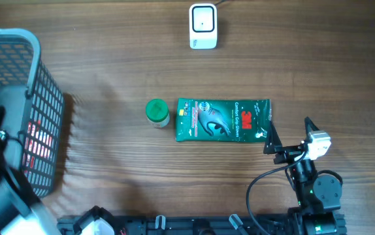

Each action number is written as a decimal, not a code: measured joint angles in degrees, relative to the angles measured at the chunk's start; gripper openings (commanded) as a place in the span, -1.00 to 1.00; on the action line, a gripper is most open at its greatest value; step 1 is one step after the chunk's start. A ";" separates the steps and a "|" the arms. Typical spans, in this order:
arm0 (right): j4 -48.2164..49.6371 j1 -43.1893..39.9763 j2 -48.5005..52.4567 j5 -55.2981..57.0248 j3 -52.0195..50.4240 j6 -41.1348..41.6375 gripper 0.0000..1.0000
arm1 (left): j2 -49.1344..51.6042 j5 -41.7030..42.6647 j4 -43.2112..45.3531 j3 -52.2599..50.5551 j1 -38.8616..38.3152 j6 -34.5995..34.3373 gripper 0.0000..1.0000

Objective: Scan the item barcode
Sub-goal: 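Grasp the Zappy tissue wipes pack in the basket and set it on the glove pack, then grasp the green barcoded box in the basket and place it on the glove pack, then grasp the small red-white box in the basket and place it left of the jar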

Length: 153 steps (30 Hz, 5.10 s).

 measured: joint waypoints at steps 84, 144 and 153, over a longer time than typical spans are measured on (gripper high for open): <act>0.02 0.00 0.07 0.39 0.00 0.00 0.99 | 68.85 -25.44 -23.71 19.76 7.91 -24.55 -0.56; 0.02 0.00 0.07 0.42 0.00 0.00 0.99 | 43.63 -8.74 -49.35 36.02 7.10 -17.97 1.00; 0.00 0.00 0.07 0.42 0.00 0.00 1.00 | 57.35 -3.28 -40.79 16.09 5.86 -6.47 0.99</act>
